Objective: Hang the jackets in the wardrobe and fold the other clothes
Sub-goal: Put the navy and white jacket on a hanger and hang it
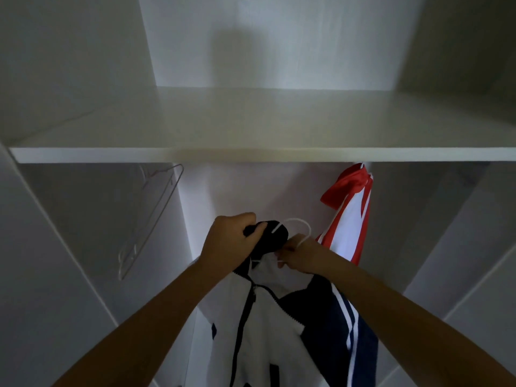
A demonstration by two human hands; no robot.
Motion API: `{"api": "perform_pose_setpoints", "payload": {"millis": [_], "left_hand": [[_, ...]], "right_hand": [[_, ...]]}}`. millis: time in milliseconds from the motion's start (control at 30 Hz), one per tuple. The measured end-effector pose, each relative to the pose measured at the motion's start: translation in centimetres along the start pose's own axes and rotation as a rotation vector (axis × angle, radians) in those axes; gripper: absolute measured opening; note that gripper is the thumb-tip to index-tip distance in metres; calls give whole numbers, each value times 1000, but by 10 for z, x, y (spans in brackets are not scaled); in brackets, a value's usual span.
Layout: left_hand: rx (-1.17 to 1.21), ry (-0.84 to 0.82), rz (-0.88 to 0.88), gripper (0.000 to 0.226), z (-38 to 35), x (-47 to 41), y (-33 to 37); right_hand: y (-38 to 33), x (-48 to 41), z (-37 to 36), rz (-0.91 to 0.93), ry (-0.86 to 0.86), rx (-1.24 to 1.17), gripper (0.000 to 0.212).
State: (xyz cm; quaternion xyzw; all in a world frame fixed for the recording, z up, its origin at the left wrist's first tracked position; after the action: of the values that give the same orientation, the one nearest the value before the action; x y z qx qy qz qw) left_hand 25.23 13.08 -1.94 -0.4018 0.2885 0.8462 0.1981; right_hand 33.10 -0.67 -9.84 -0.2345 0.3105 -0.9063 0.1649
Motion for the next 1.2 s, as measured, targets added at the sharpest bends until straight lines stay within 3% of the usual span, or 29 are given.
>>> {"api": "perform_pose_setpoints", "payload": {"millis": [67,100,233,300,367,433,500,533,567,667,733,767,833,900,967,1000,1067,1133,1200], "left_hand": [[75,44,93,56,4,3,-7],[73,-11,156,56,5,6,-16],[49,-523,390,24,-13,35,-43],[-65,-643,409,29,-24,42,-45],[-336,-656,253,19,-31,34,-39],[-438,-583,158,19,-34,29,-38],[-364,-519,151,21,-34,26,-46],[-329,-490,149,23,-32,24,-49],[-305,-466,129,24,-31,21,-50],[-294,-415,3,22,-30,6,-41],[-300,-424,-37,25,-29,-3,-40],[-295,-423,-37,25,-28,-5,-43],[-282,-398,-23,25,-29,-10,-48],[-293,-396,-36,25,-37,-16,-49],[-303,-471,-19,23,-53,-23,-49],[-310,-526,1,20,-61,-27,-49],[-295,-584,27,17,-76,-35,-44],[-212,-550,37,18,-87,-41,-37],[-145,-509,35,22,-98,-44,-31]], "right_hand": [[0,-2,10,-14,40,-73,36],[0,0,17,-16,70,-115,39],[-14,12,21,37,85,-165,47],[-23,13,14,60,126,-161,47],[-29,14,17,105,135,-152,39],[-30,17,27,166,-38,-119,9],[-12,9,53,173,-127,-137,27],[3,0,70,126,-56,-140,35],[20,-11,84,70,43,-51,36],[76,-41,91,-164,143,529,31],[96,-39,94,-213,208,935,29],[98,-33,103,-224,270,983,29],[97,-20,117,-234,330,700,33],[77,-1,101,-115,138,211,41],[47,21,70,5,-66,-59,51],[39,26,60,51,-51,-89,48],[42,24,59,87,191,-37,30],[48,22,67,52,399,97,28],[55,16,72,23,460,208,31]]}}
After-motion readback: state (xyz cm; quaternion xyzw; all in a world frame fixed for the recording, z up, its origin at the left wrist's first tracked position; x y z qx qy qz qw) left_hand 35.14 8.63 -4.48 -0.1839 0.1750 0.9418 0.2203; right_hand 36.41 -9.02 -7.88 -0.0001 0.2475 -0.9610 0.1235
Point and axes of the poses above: each hand's wrist, its own x-axis away from the middle knuckle, its own z-axis out of the back of the hand, y = z × x, the point moved 7 cm from there along -x, towards the middle knuckle, and after that the axes turned 11 degrees about -z, right-handed, at the moved point
